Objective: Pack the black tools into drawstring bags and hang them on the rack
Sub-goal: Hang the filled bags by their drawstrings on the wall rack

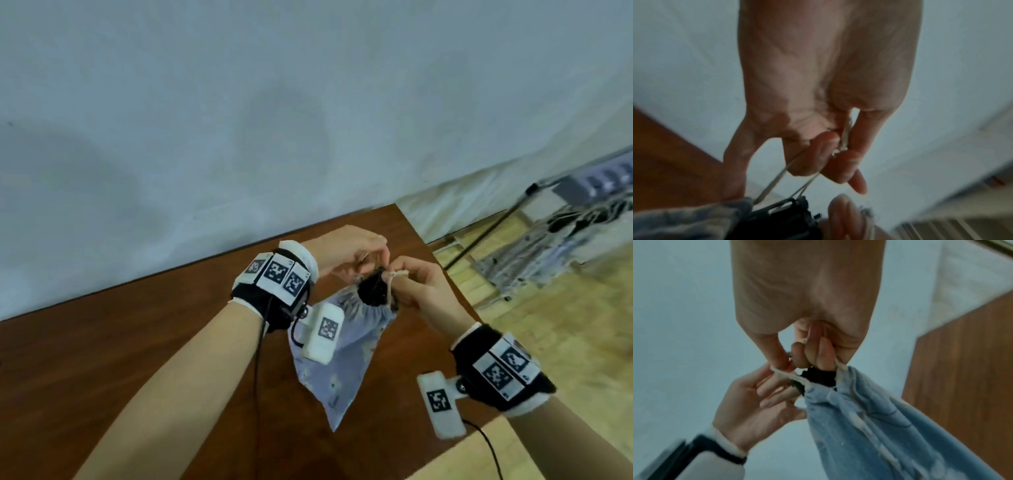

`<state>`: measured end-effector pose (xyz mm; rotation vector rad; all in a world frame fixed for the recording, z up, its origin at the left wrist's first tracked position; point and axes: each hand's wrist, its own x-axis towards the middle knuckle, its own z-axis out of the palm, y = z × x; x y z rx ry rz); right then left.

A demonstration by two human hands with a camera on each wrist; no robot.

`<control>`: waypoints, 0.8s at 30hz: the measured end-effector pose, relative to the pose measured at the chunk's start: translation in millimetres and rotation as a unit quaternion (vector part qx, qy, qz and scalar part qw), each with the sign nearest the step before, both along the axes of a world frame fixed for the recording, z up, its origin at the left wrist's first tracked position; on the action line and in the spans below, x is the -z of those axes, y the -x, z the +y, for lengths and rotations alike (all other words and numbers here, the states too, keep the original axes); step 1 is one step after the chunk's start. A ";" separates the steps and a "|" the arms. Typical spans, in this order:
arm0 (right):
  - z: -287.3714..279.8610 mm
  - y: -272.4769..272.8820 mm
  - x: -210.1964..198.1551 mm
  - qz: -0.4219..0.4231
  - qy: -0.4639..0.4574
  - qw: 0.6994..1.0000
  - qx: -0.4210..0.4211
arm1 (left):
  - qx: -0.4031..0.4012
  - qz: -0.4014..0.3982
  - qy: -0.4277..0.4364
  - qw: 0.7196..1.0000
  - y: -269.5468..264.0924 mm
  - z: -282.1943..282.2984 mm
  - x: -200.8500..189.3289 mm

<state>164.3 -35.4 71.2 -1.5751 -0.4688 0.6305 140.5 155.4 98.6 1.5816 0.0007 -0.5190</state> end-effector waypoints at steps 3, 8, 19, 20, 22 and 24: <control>-42.0 -8.1 -35.9 -0.064 0.024 0.997 0.029 | 0.067 -0.071 -0.074 0.992 -24.9 -49.1 -40.6; -127.7 -30.8 -75.3 -0.179 0.016 0.961 0.212 | 0.069 -0.143 -0.081 0.984 -63.2 -152.8 -83.3; -398.0 -131.3 -107.8 -0.209 0.143 0.941 0.226 | 0.123 -0.197 -0.200 0.952 -179.3 -433.7 -101.1; -423.2 -139.8 -108.3 -0.198 0.164 0.938 0.232 | 0.105 -0.190 -0.199 0.956 -189.9 -454.0 -98.3; -468.2 -155.1 -105.3 -0.183 0.201 0.936 0.224 | 0.097 -0.171 -0.181 0.964 -211.0 -489.8 -90.5; -504.8 -170.3 -95.6 -0.167 0.222 0.938 0.208 | 0.121 -0.144 -0.175 0.967 -230.5 -519.0 -79.0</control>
